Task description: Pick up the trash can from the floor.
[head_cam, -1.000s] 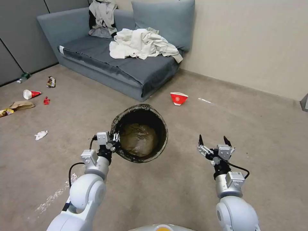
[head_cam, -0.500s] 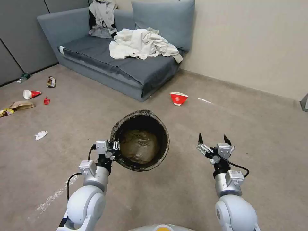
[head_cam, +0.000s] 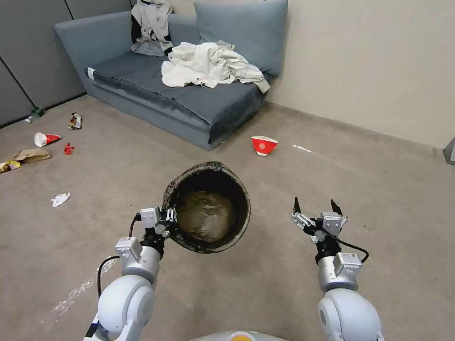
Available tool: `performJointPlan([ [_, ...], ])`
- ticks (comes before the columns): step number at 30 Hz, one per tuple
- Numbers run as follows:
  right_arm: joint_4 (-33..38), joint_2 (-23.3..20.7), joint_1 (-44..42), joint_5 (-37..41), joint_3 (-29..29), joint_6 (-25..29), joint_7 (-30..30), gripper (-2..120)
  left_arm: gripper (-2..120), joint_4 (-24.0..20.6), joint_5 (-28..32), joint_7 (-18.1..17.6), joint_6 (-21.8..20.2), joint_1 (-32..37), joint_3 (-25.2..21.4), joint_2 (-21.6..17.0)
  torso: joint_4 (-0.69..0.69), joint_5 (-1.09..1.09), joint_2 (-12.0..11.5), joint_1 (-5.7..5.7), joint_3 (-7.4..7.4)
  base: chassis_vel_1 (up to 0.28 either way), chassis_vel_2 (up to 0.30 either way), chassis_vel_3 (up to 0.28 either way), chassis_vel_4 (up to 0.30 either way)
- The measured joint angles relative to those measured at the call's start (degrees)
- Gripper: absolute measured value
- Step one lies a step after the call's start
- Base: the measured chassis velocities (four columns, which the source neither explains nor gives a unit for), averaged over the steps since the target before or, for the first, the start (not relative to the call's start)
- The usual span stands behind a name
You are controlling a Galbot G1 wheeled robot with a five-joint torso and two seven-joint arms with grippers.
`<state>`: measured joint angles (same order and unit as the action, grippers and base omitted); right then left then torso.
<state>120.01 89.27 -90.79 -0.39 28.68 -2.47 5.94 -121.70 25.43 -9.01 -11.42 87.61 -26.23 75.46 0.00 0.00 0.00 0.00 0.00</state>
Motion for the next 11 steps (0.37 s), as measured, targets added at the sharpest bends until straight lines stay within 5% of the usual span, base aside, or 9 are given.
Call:
performJointPlan([
  [11,0.0,0.0,0.1,0.2,0.2,0.1,0.1,100,5,0.1,-0.1,0.0,-0.2,-0.5,0.2,0.4,0.0,0.0,0.0,0.0,0.0,0.0,0.0,0.0,0.0],
])
